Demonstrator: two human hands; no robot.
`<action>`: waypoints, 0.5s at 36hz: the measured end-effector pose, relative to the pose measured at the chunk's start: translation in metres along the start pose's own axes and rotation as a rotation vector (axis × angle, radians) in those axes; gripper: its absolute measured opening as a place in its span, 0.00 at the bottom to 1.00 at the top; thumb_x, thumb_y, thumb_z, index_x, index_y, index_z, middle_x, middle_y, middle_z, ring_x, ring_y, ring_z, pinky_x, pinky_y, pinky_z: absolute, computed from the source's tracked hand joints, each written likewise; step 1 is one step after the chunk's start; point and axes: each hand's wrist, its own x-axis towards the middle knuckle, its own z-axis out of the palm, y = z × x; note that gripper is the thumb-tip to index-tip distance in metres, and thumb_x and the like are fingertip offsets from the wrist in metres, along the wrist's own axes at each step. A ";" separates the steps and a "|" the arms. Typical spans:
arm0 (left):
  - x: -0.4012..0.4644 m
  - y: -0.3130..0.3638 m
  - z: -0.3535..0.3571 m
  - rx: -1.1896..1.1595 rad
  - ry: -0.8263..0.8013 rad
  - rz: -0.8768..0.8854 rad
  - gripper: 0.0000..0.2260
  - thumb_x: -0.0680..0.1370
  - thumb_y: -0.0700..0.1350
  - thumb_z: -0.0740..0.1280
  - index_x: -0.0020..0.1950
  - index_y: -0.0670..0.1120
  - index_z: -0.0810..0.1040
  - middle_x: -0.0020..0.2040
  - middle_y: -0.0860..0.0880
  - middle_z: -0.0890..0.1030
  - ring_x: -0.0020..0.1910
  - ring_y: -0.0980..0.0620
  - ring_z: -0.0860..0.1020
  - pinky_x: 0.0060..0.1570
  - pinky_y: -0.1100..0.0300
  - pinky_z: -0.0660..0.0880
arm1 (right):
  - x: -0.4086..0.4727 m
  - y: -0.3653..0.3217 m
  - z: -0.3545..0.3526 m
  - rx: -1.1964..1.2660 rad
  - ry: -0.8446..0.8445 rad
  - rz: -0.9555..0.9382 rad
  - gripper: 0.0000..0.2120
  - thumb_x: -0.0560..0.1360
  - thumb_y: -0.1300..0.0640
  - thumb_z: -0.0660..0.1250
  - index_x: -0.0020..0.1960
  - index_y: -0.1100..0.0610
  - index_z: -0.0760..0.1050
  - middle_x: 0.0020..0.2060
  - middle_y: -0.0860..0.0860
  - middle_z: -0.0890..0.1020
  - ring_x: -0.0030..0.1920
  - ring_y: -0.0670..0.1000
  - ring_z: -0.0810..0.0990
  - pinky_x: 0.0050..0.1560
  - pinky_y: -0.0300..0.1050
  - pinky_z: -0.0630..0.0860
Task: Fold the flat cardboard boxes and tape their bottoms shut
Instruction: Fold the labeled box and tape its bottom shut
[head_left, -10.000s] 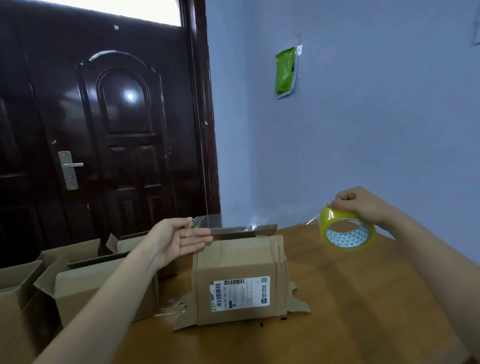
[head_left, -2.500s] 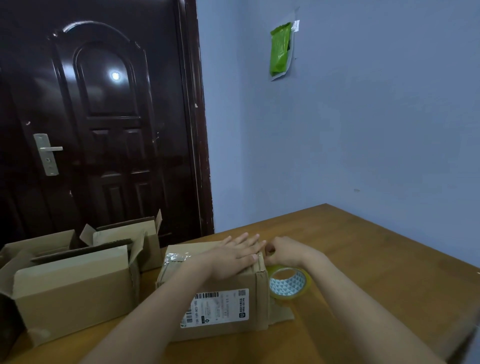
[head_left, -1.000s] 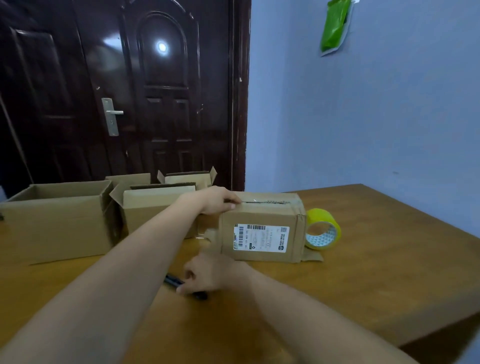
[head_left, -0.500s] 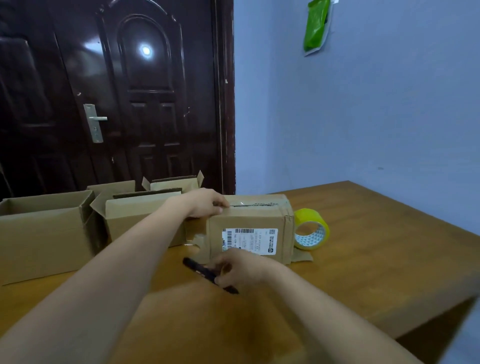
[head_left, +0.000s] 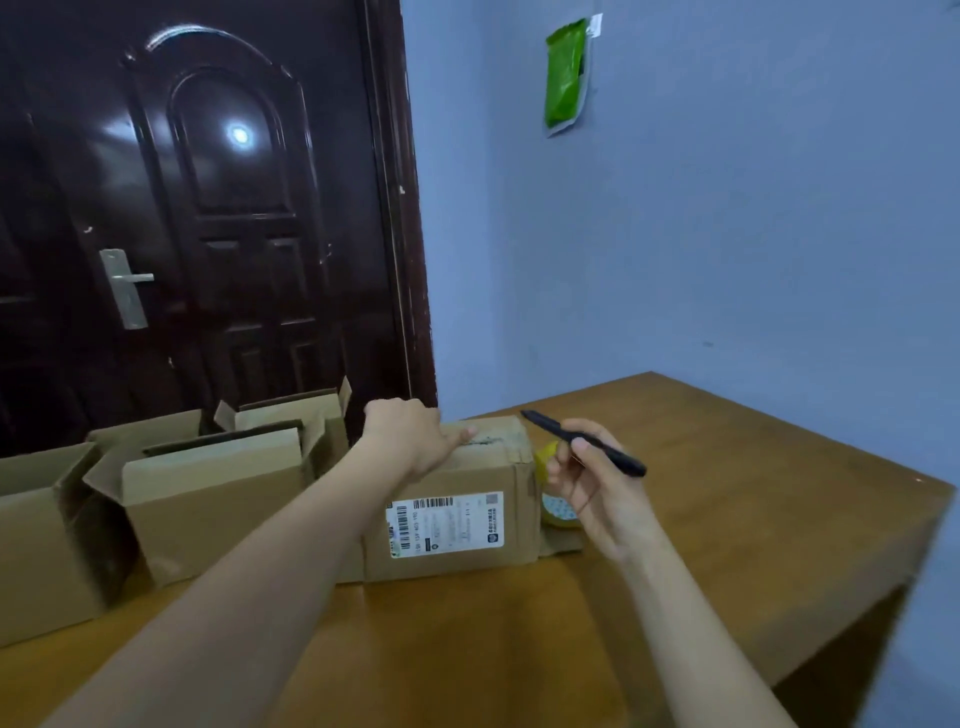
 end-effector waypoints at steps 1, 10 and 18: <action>0.003 0.007 0.000 0.019 -0.015 -0.035 0.39 0.74 0.70 0.36 0.52 0.47 0.79 0.43 0.48 0.79 0.44 0.45 0.77 0.52 0.47 0.72 | -0.001 -0.001 -0.005 -0.041 -0.005 -0.026 0.14 0.65 0.52 0.76 0.48 0.57 0.79 0.33 0.53 0.77 0.33 0.50 0.78 0.36 0.41 0.78; 0.024 0.044 -0.001 0.088 -0.122 -0.219 0.45 0.70 0.76 0.39 0.56 0.44 0.80 0.49 0.43 0.81 0.53 0.40 0.78 0.67 0.30 0.52 | -0.003 -0.007 -0.039 -0.462 0.200 -0.088 0.13 0.81 0.62 0.55 0.58 0.56 0.76 0.31 0.50 0.78 0.34 0.49 0.76 0.38 0.44 0.74; 0.025 0.033 0.019 -0.505 -0.042 0.073 0.26 0.80 0.62 0.49 0.76 0.52 0.58 0.77 0.50 0.59 0.75 0.48 0.57 0.73 0.46 0.54 | 0.008 -0.001 -0.042 -0.595 0.219 -0.049 0.07 0.78 0.65 0.63 0.49 0.56 0.78 0.30 0.51 0.78 0.31 0.48 0.76 0.33 0.39 0.75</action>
